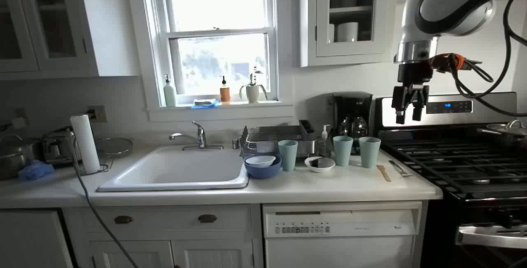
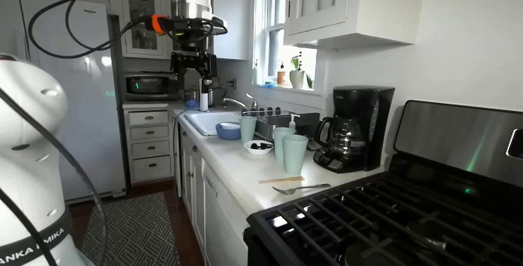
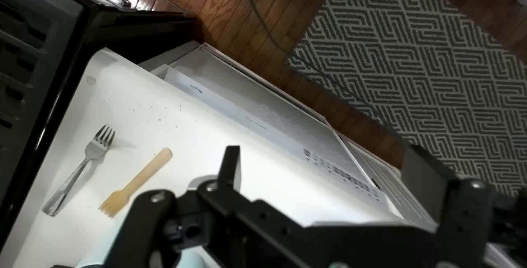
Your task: Remove the scoops in the white bowl and put the into the middle right blue cup one at a time
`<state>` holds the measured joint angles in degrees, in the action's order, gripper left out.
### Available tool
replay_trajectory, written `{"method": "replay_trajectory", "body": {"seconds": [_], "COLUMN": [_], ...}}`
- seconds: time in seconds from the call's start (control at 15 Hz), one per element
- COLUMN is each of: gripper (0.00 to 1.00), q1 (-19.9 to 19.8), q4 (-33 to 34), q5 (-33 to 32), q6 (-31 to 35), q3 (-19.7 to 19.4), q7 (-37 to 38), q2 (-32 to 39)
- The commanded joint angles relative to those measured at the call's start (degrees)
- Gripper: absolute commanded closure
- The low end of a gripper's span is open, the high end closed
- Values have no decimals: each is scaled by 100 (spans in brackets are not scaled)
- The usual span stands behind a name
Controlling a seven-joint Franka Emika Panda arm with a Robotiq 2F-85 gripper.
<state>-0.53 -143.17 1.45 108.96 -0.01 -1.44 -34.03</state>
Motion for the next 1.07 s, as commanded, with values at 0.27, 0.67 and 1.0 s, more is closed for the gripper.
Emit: {"method": "replay_trajectory", "body": {"seconds": [0.27,0.67,1.0], "gripper": [0,0,0], "q1": [23,23,131], "q4": [11,11,252], "q5": [-13,-13,108], "q6": [-13,-13,536], "q3": [-21,-21,119], "q7": [10,10,158], "q2": [2,2,509]}}
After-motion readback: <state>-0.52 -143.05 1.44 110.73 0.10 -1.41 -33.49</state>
